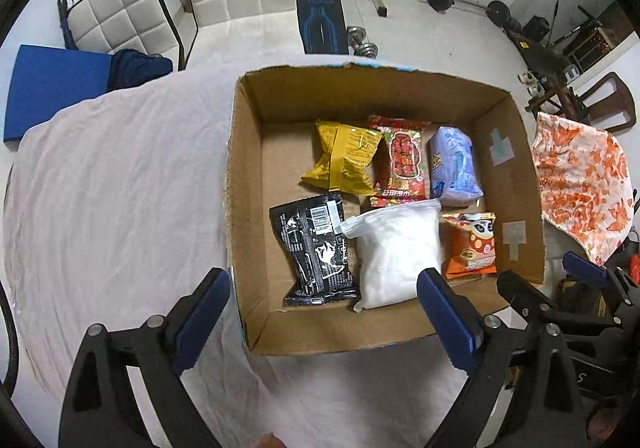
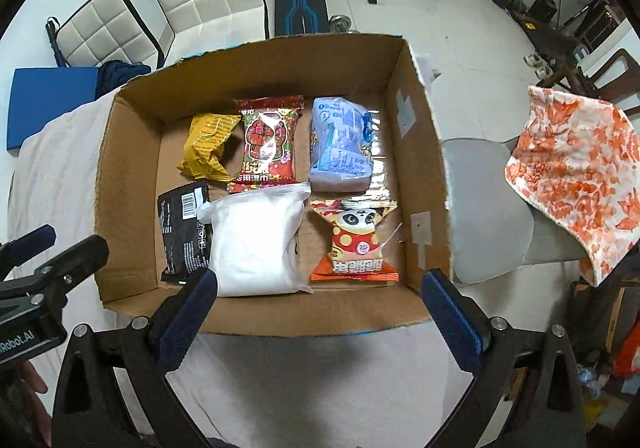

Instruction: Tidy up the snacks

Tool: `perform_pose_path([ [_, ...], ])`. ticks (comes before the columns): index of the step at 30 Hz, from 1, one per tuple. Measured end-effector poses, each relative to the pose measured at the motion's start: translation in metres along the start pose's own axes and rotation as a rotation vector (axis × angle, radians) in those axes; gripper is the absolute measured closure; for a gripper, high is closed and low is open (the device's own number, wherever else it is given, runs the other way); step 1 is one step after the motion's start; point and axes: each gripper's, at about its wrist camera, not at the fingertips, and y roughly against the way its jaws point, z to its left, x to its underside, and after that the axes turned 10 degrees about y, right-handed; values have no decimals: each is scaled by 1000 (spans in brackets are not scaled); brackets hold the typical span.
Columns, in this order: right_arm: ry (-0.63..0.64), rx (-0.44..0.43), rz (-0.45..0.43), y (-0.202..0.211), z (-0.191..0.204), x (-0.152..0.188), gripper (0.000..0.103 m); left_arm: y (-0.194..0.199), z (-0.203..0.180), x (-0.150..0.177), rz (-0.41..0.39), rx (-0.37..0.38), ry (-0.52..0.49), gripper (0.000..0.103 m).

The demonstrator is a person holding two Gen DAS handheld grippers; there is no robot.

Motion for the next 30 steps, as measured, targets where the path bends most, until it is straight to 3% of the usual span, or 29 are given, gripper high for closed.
perform_pose_path([
  [9, -38, 2, -34, 22, -13, 19, 0, 30, -4, 13, -67, -9, 0, 7],
  [13, -60, 3, -82, 52, -16, 30, 0, 67, -5, 24, -122, -2, -15, 7],
  [20, -48, 38, -217, 149, -7, 68, 0, 150, 0, 64, -246, 24, -24, 7],
  [30, -41, 63, -358, 264, 22, 144, 0, 225, 11, 132, -322, 13, -60, 7],
])
